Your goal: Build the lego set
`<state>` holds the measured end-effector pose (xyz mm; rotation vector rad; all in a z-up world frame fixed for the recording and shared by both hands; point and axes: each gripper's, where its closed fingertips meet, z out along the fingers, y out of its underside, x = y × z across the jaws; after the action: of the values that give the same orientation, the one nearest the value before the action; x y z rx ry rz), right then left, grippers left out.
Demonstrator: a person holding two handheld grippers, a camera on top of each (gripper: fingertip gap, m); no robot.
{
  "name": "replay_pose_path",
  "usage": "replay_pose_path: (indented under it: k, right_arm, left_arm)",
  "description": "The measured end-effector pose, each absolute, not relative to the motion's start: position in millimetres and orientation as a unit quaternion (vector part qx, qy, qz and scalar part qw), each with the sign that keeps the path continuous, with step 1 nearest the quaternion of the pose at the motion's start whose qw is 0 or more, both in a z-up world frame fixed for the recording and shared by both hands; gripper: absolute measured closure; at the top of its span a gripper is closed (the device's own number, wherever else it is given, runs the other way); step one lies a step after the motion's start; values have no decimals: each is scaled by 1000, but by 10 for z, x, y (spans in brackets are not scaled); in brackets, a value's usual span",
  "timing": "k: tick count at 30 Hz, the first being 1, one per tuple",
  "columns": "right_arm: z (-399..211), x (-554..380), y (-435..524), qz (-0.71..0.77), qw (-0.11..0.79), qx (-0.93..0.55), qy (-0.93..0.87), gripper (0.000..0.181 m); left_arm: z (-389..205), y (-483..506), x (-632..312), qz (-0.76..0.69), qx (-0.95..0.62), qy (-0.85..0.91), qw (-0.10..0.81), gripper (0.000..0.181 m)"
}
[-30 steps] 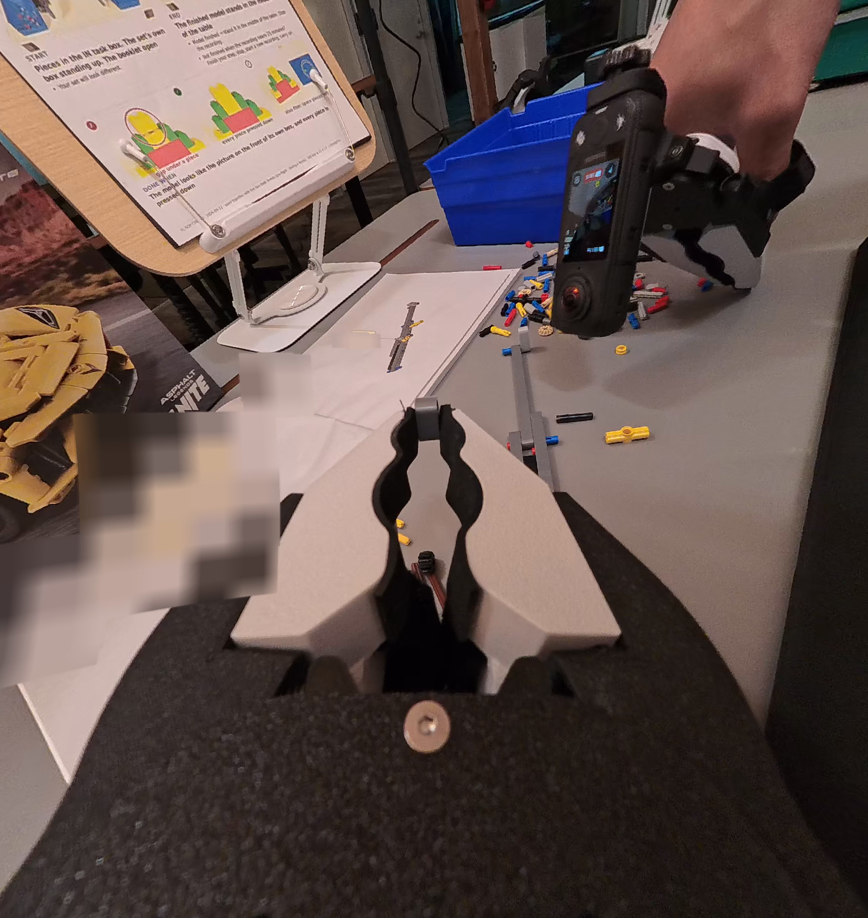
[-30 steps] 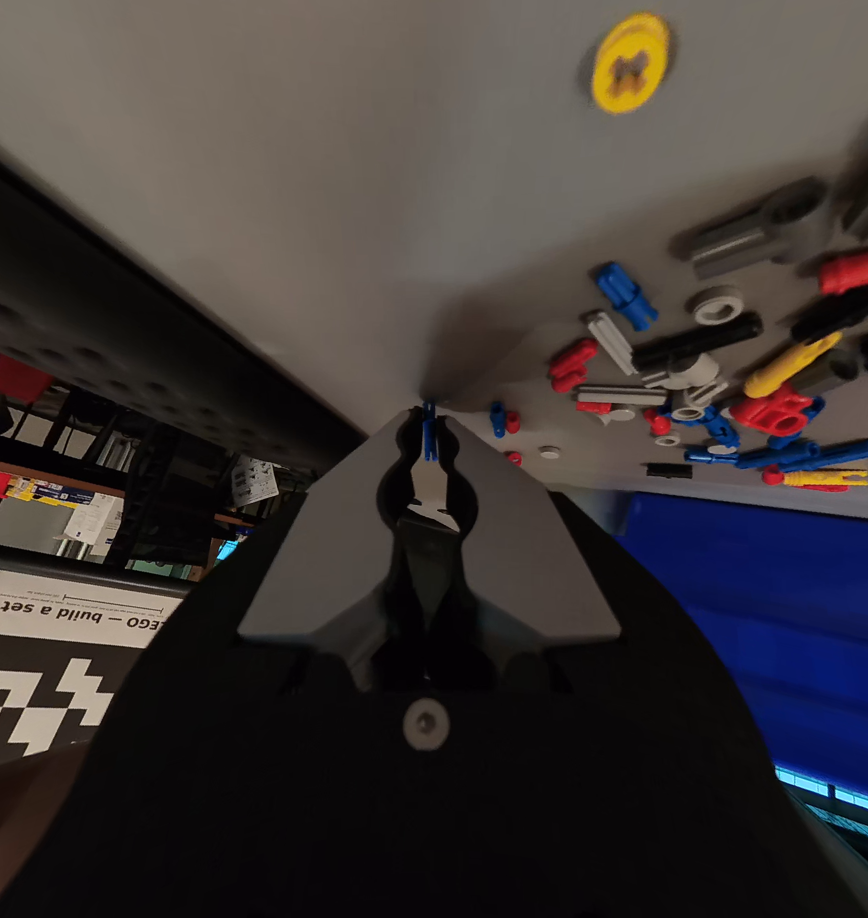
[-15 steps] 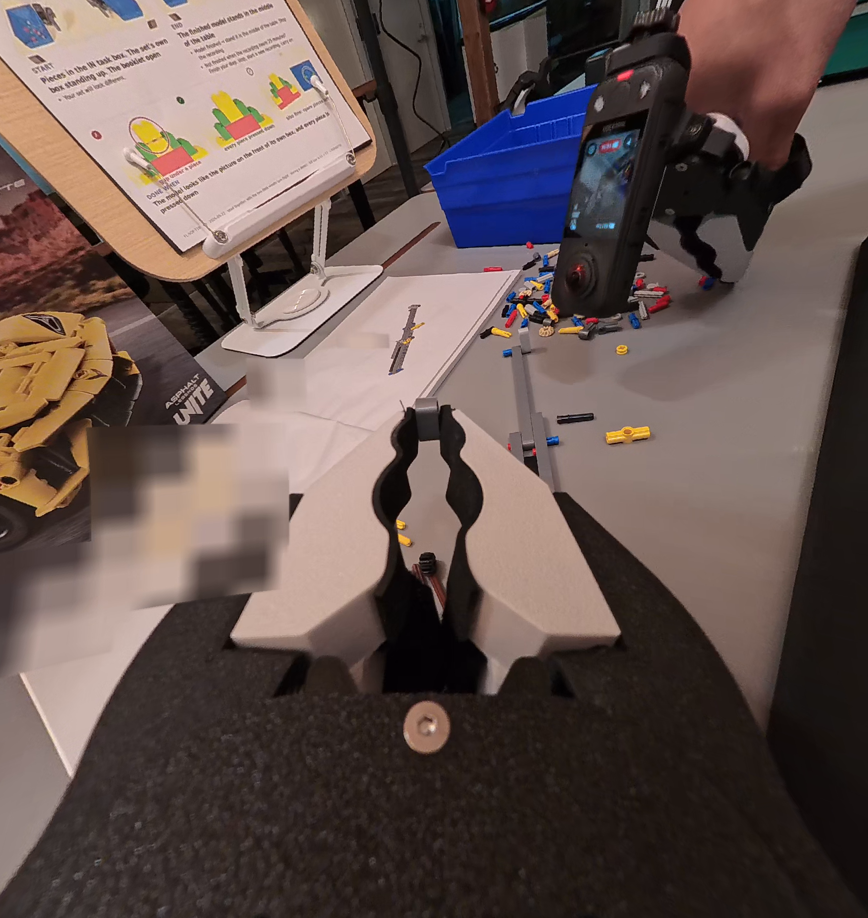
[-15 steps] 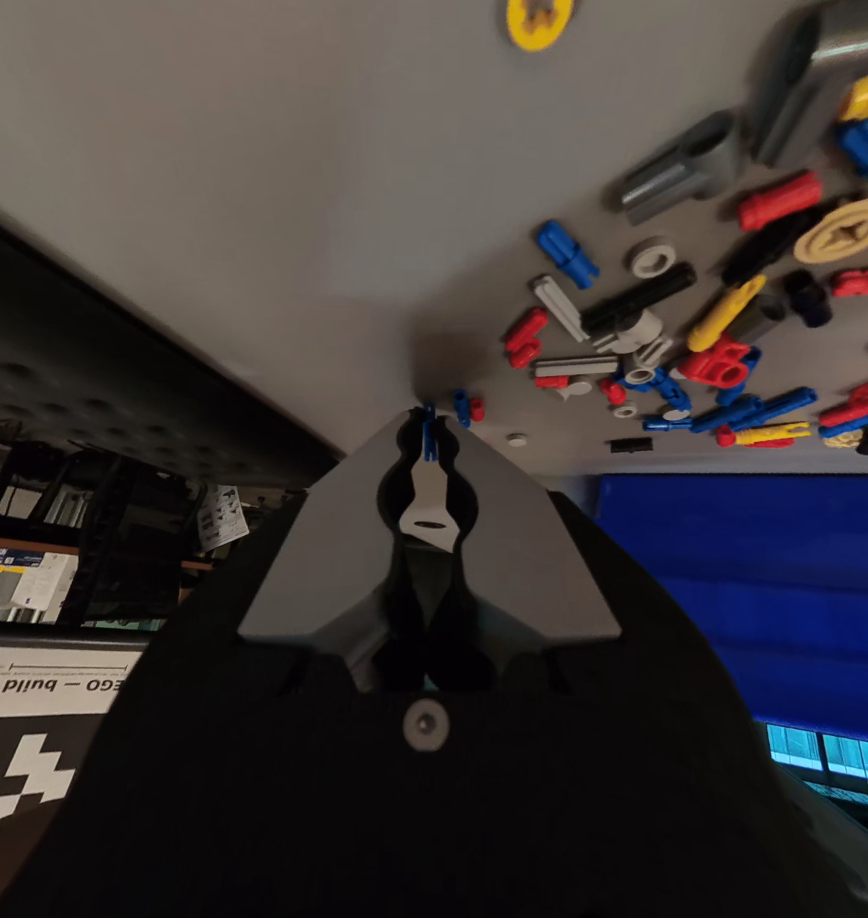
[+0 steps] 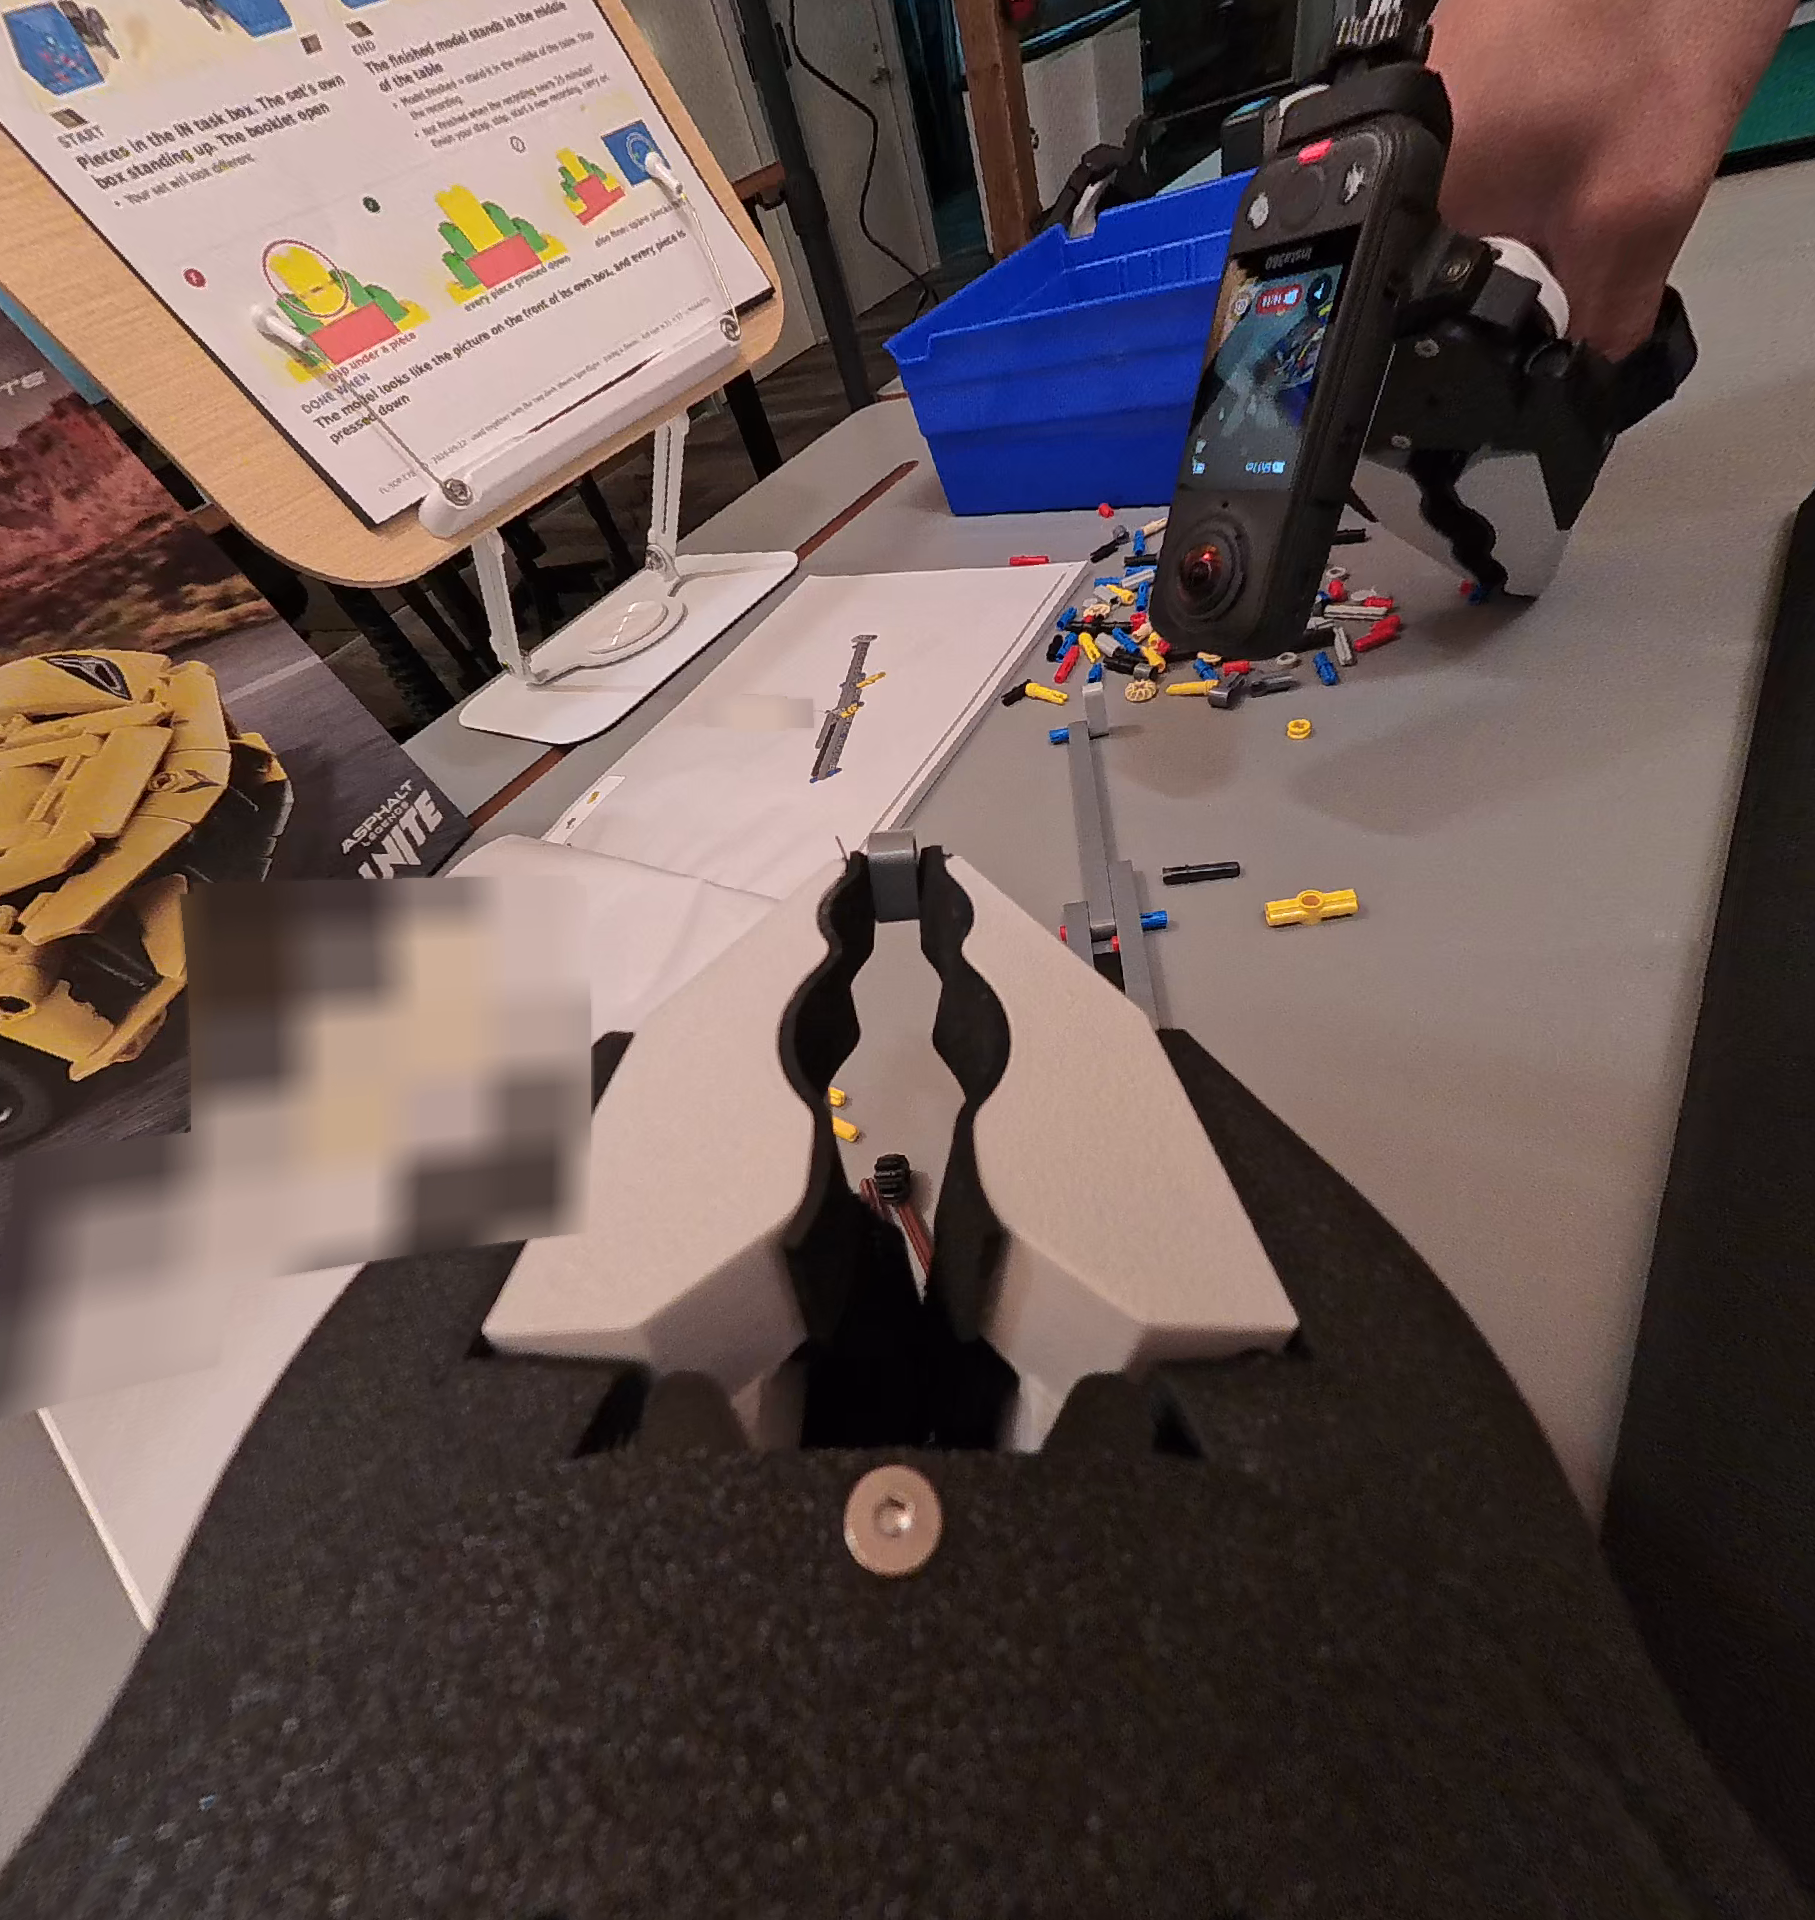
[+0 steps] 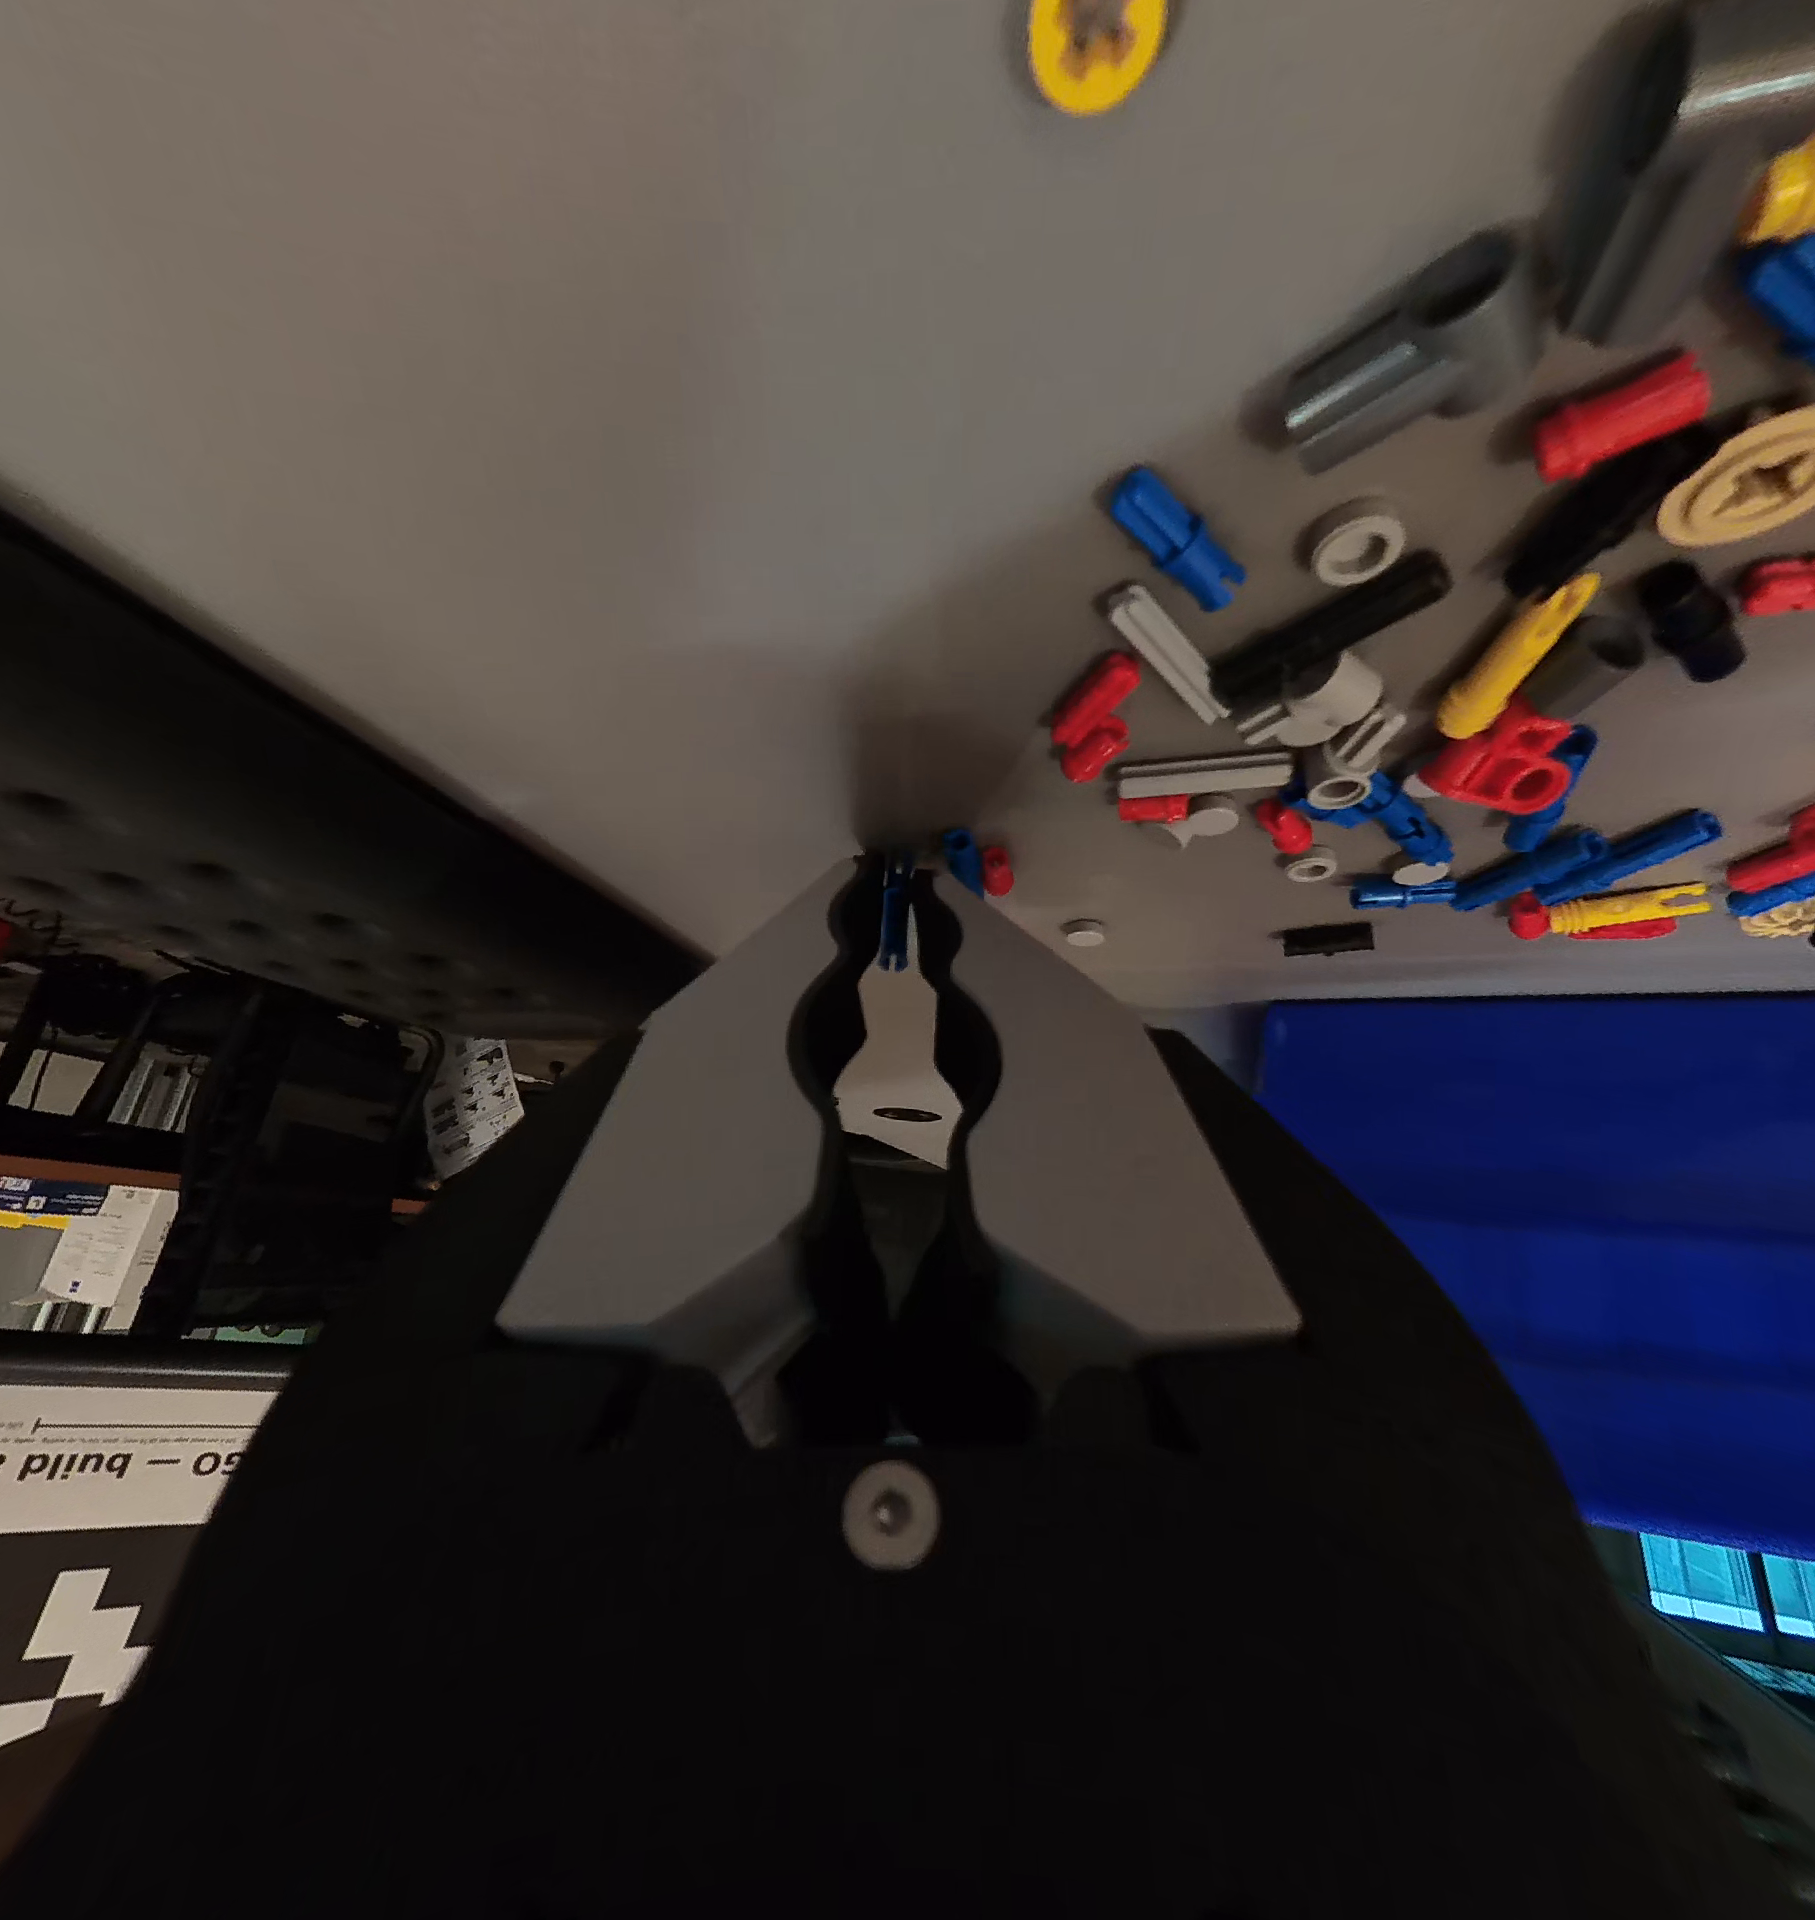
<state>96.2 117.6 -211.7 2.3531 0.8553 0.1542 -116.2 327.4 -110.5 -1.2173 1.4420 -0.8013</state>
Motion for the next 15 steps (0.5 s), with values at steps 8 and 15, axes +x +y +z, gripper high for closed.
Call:
replay_pose_path:
  k: [8, 15]
  right_arm:
    - [-2092, 979, 1157, 61, 310, 889, 333, 176]
    - [-2036, 814, 1456, 31, 149, 922, 356, 177]
  left_arm:
    - [-1103, 3273, -1164, -334, -507, 601, 519, 175]
    - [-1102, 3272, -1169, -333, -507, 602, 520, 175]
